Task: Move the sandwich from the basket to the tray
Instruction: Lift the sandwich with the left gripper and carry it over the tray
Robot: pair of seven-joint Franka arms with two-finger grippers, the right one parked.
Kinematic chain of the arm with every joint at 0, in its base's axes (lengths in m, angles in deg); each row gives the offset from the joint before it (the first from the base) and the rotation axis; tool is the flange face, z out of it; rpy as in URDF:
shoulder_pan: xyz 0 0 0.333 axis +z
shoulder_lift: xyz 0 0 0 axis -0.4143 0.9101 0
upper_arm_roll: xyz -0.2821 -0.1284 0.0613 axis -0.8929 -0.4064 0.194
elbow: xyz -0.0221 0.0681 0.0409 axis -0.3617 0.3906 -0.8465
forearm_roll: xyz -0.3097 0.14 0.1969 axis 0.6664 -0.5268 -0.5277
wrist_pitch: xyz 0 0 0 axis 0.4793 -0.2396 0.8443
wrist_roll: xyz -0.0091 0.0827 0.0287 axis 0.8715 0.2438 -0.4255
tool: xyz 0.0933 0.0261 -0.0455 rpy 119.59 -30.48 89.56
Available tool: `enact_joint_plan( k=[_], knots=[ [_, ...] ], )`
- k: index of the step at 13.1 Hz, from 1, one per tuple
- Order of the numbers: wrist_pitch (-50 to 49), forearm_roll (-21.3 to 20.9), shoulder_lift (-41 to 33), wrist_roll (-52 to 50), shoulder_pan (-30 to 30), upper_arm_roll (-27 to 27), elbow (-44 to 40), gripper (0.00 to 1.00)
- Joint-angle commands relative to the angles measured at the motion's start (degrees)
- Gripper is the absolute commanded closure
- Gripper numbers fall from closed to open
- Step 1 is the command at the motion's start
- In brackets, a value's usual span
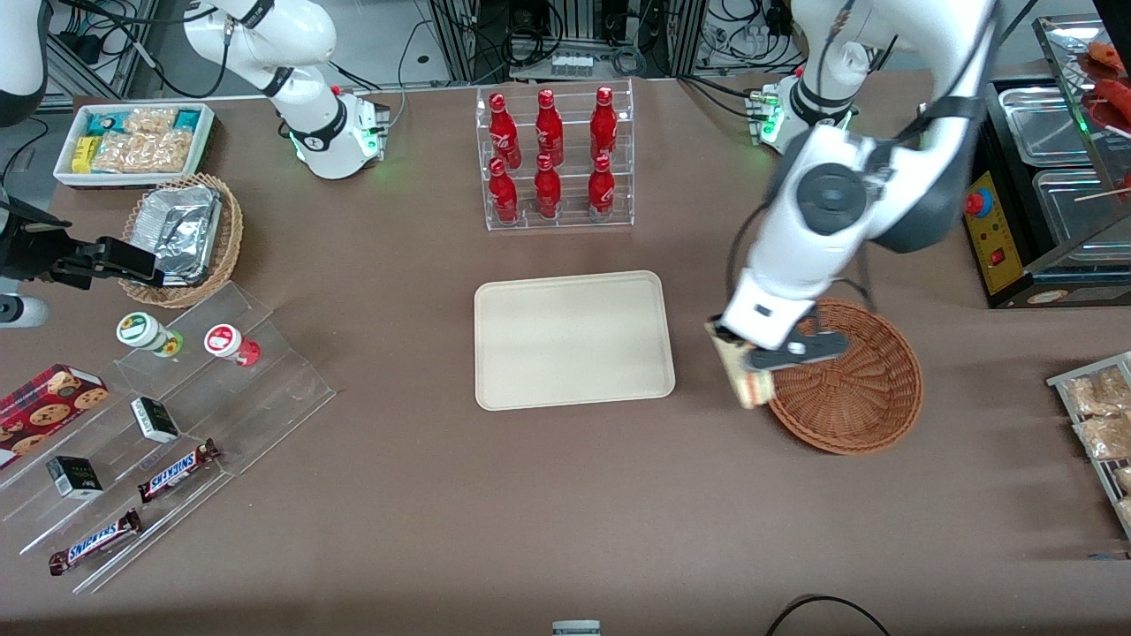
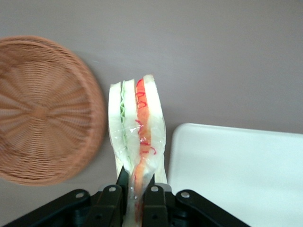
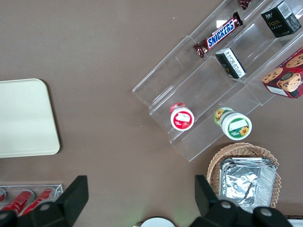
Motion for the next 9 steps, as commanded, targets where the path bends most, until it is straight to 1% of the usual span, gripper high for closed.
enact_joint_plan(
  k=[1,3,6,9],
  knots=[
    [-1.8,0.33,8.31,-1.72,-5.11,0.8,-9.49,1.0],
    [-1.8,2.26,13.84,-2.77,-8.45,0.8,-15.38,1.0],
    [-1.36,2.27,20.97,-3.21,-13.11,0.8,-20.58,1.0],
    [0.74,2.27,26.95,-4.79,-16.19,0.8,-24.71,1.0]
  ],
)
